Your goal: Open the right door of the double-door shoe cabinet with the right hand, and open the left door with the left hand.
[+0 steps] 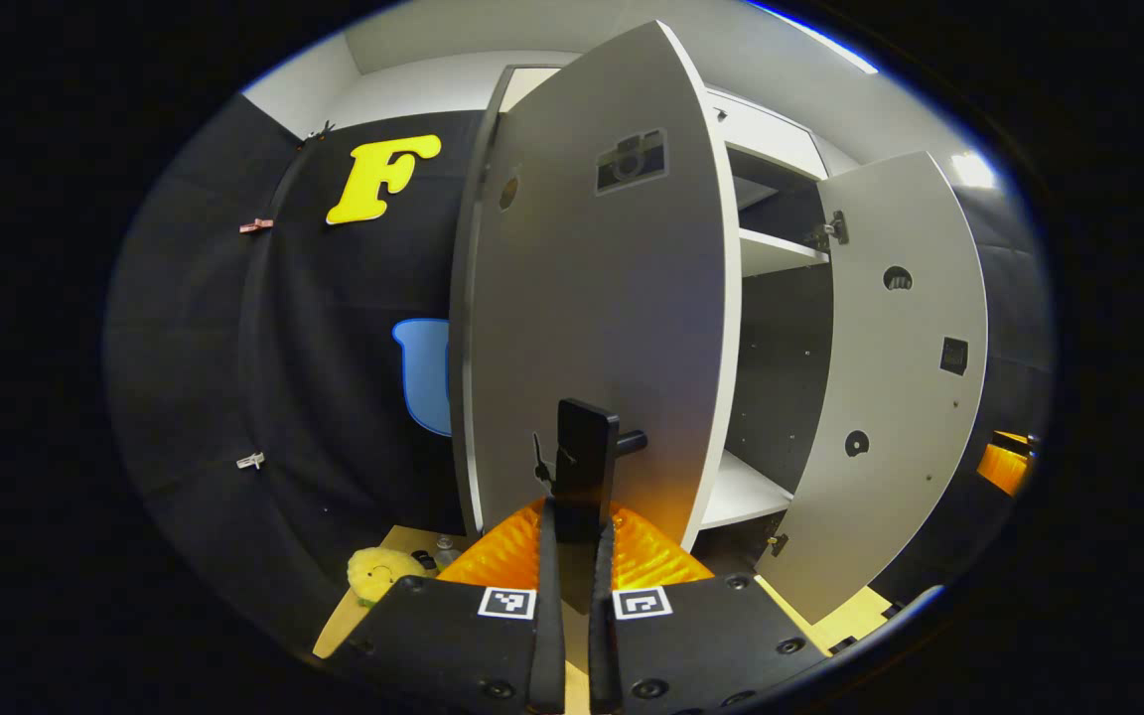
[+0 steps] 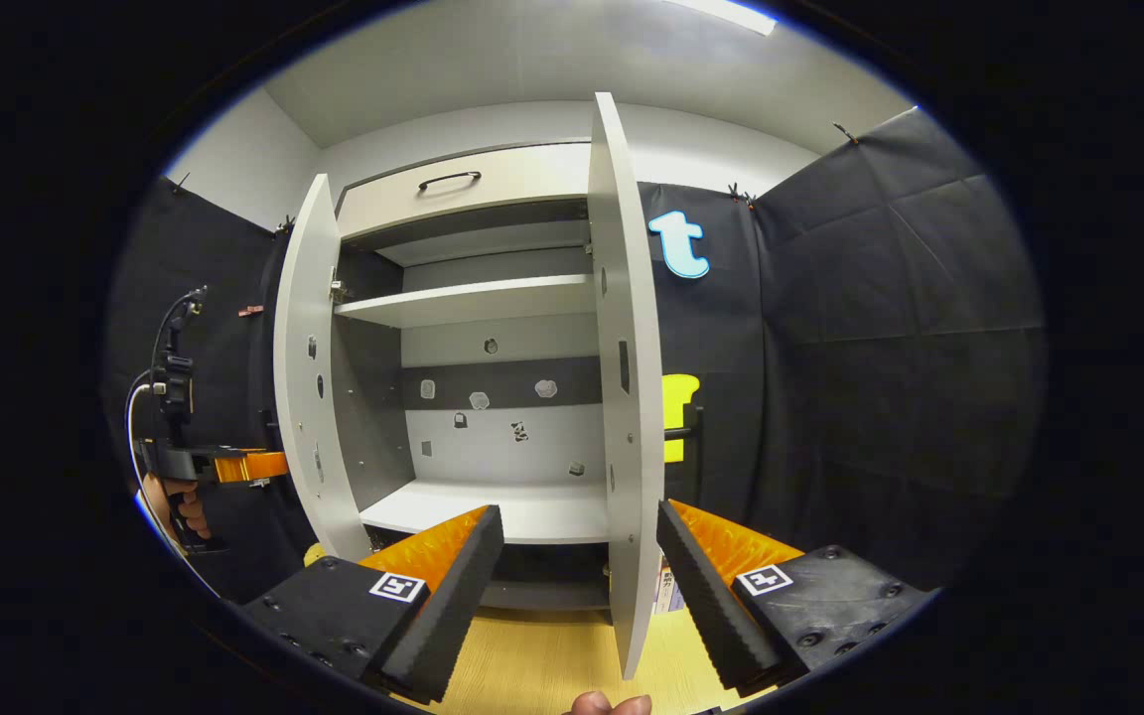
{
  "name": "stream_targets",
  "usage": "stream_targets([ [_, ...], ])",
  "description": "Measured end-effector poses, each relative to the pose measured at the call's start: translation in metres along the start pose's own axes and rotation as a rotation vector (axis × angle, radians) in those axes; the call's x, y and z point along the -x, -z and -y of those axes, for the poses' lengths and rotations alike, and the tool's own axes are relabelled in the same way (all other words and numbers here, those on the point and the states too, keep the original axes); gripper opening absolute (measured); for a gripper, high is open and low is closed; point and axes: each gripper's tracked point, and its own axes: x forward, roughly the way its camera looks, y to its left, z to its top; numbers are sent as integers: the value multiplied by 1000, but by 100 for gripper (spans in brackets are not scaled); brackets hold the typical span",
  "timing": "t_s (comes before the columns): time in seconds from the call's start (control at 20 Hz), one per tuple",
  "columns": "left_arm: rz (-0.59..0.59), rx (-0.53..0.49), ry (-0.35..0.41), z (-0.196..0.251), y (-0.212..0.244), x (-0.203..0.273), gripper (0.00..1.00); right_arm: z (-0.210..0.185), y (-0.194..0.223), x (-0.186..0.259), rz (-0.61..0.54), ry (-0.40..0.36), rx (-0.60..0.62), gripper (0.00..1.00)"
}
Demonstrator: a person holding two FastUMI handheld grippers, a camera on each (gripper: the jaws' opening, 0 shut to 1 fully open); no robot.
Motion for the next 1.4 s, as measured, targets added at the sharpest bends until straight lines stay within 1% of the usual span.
stream_targets([
  [0.1,4,2,-2,-2,0,1,14,-5,-2,0,5,-6,4,98],
  [0.15,2,-3,2,-2,0,1,15,-7,-2,0,7,-9,5,100],
  [0.2,-1,-3,6,-3,1,2,14,-11,-2,2,8,-13,5,98],
  [0.35,2,11,-5,-10,1,9,15,-22,0,3,4,-27,-3,98],
  [0.45,5,13,-12,-13,1,11,14,-26,1,4,-1,-30,3,98],
  [0.55,11,13,-1,-16,0,12,13,-29,2,4,-1,-33,7,98],
  [0.6,13,16,5,-17,0,12,13,-31,1,3,-2,-37,7,100],
  [0.65,14,23,11,-17,0,14,13,-34,1,3,-3,-41,8,98],
  [0.75,18,32,8,-21,-1,17,13,-42,2,1,-4,-50,15,98],
  [0.9,25,25,-34,-31,-2,19,13,-49,1,4,0,-60,28,98],
  [1.1,45,9,-93,-53,-5,17,10,-52,1,3,-1,-61,28,98],
  [1.15,43,23,-69,-52,-4,17,0,-53,1,4,-2,-62,25,98],
  [1.2,44,54,-35,-42,-4,17,5,-52,1,2,-1,-61,25,98],
  [1.25,55,76,-21,-36,-7,17,5,-52,1,2,-1,-62,26,98],
  [1.3,54,74,-14,-37,-5,15,5,-54,0,2,0,-62,29,98],
  [1.4,55,29,-30,-46,-5,15,5,-54,0,2,2,-62,33,98],
])
